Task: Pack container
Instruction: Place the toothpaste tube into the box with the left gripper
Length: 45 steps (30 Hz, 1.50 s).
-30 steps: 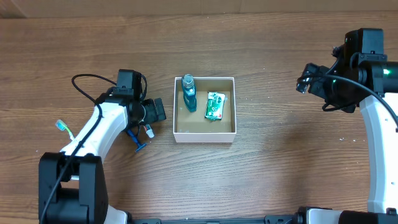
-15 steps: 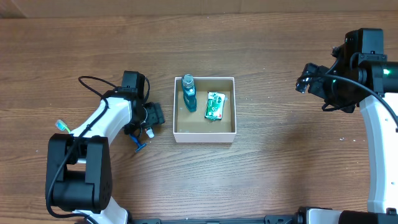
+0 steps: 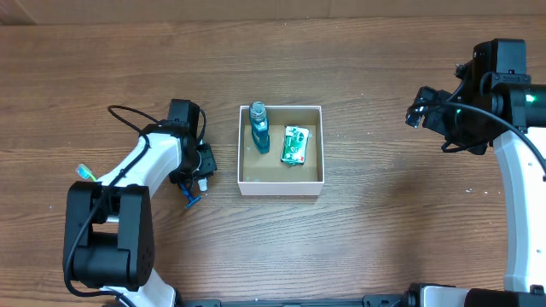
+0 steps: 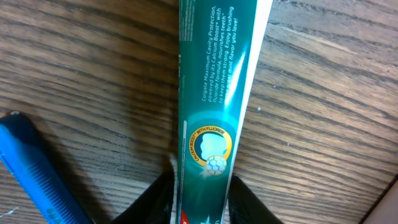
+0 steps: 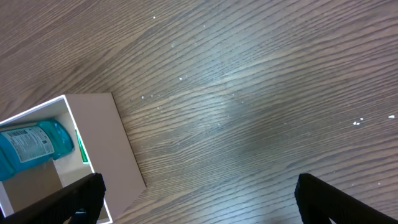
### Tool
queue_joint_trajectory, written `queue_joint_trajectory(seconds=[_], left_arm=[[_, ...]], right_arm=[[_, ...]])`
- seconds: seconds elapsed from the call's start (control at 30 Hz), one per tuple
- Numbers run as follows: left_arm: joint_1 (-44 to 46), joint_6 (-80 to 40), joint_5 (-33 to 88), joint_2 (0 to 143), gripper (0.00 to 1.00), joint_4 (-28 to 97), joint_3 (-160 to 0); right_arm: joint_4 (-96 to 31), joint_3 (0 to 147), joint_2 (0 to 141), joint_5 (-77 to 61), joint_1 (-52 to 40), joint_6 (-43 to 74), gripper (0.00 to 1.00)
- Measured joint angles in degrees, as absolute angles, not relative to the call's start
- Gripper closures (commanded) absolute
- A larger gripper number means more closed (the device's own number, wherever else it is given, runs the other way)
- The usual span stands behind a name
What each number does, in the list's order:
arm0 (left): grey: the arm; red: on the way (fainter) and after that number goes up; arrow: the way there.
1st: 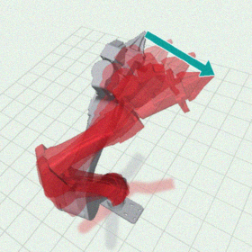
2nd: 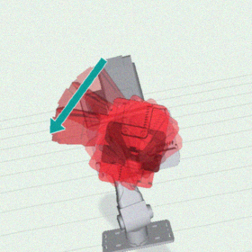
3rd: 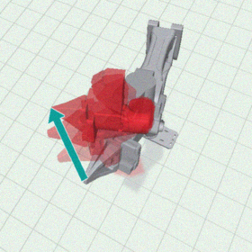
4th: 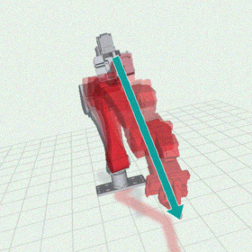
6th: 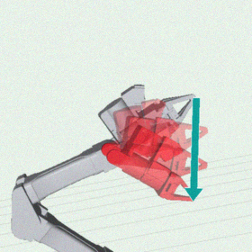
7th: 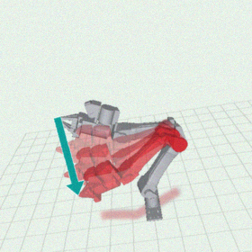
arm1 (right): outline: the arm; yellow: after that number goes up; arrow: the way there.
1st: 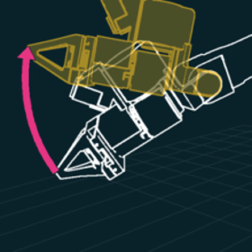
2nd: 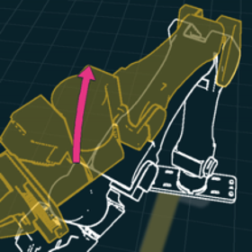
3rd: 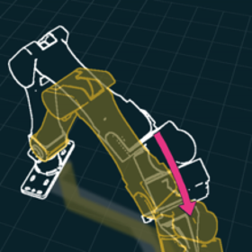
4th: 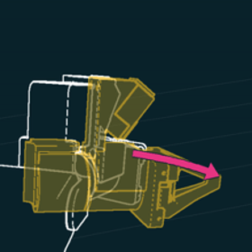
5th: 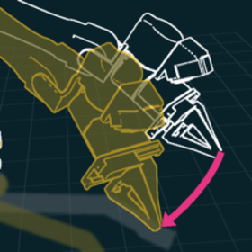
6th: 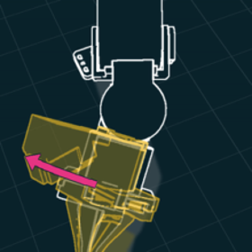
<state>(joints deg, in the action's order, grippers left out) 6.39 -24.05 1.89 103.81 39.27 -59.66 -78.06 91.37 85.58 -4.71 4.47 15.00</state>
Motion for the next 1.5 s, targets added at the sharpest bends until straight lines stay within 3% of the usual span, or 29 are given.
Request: queue_joint_trajectory(seconds=[0.17,0.2,0.57,0.83,1.1,1.17,1.23,1.3,1.37,1.47,1.5], left_arm=[[6.4,-23.9,0.1,103.8,0.95,40.8,-59.9],[6.4,-24.0,-0.4,103.7,0.96,41.5,-60.4],[7.5,-22.5,-3.8,90.9,0.96,50.4,-74.0],[24.9,-7.8,-4.5,82.1,0.96,49.7,-79.3],[35.6,4.6,-4.6,89.1,0.96,49.5,-79.3],[35.7,5.2,-4.6,92.5,0.93,49.5,-79.3],[35.7,5.6,-4.6,96.0,0.81,49.5,-79.3],[35.7,5.8,-4.6,98.4,0.78,49.7,-79.3],[35.9,5.7,-4.5,99.8,0.59,50.7,-79.3],[36.0,5.6,-4.6,100.0,0.52,51.8,-79.3],[36.0,5.5,-4.6,100.0,0.59,52.1,-79.3]], right_arm=[[-78.1,91.4,85.6,-4.7,4.5,15.0,0.00],[-78.1,91.4,85.6,-4.7,4.5,15.0,0.00],[-78.1,91.4,85.6,-4.7,4.5,15.0,0.00],[-78.1,91.4,85.6,-4.7,4.5,15.0,0.00],[-78.0,91.4,85.6,-4.7,4.5,15.0,0.00],[-78.0,91.4,85.6,-4.7,4.5,15.0,0.00],[-78.0,91.4,85.6,-4.7,4.5,15.0,0.00],[-78.0,91.4,85.6,-4.7,4.5,15.0,0.00],[-78.0,91.4,85.6,-4.7,4.5,15.0,0.00],[-78.0,91.4,85.6,-4.7,4.5,15.0,0.00],[-78.0,91.4,85.6,-4.7,4.5,14.9,0.00]])
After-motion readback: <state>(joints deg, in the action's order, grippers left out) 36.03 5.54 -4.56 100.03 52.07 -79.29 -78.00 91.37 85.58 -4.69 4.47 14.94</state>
